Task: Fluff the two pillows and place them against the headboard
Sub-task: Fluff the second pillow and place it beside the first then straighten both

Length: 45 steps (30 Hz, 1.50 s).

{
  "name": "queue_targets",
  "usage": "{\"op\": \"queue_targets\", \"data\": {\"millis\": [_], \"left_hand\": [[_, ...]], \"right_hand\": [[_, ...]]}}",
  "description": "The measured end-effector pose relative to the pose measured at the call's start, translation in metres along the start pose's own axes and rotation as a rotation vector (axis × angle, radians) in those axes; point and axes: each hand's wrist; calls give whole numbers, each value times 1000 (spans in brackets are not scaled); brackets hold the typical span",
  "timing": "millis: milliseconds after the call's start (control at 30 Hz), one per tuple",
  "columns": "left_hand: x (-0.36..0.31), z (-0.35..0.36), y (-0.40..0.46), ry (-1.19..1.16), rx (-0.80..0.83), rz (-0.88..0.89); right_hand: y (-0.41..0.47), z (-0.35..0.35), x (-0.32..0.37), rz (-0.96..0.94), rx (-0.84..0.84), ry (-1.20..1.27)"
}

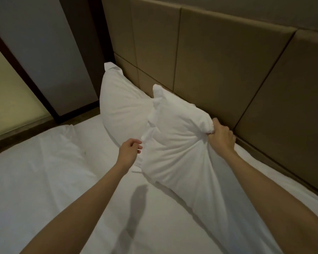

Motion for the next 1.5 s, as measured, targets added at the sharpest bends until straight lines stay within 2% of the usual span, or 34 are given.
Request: {"op": "queue_targets", "data": {"millis": [33,167,300,467,533,633,700,767,833,900,1000,1067,1133,1233,1300,1367,1500], "left_hand": [[0,6,1,6,5,-4],[2,23,7,29,12,-22],[2,35,11,54,9,-41],[-3,41,13,71,14,-36],[-5,48,11,68,28,-24],[-6,61,0,86,61,-27],[-5,71,-10,88,83,-29],[-3,80,-21,79,102,-29],[-3,87,-34,64,114,-17],[-4,91,-44,59,111,28],[-9,91,-52,93,54,98],[-13,90,-53,92,2,106],[-14,87,-56,93,-29,118],[-8,84,-68,121,2,147],[-2,83,-76,151,29,149],[2,82,-81,173,48,145],[0,84,-84,193,38,143]], "right_hand": [[-3,7,-6,28,36,-6],[-24,38,-30,106,353,-125],[-8,36,-27,116,478,-166],[-5,2,-19,21,438,-81],[-15,-9,-29,33,535,-107],[-43,-24,-62,147,751,-147],[-65,-30,-85,217,825,-176],[-79,-31,-99,220,786,-201],[-82,-30,-99,164,705,-127],[-71,-32,-87,138,694,52],[-44,-44,-63,200,708,385],[-33,-52,-56,230,701,516],[-35,-48,-60,221,666,464],[-66,-31,-90,198,634,36],[-90,-23,-114,222,705,-109],[-103,-23,-131,239,697,-133],[-96,-38,-128,226,419,-9]]}}
Point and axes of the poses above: each hand's wrist, its own y-axis towards the middle knuckle, its own z-axis out of the palm, x = y × z, and after that the axes turned 2 degrees about z, right-handed
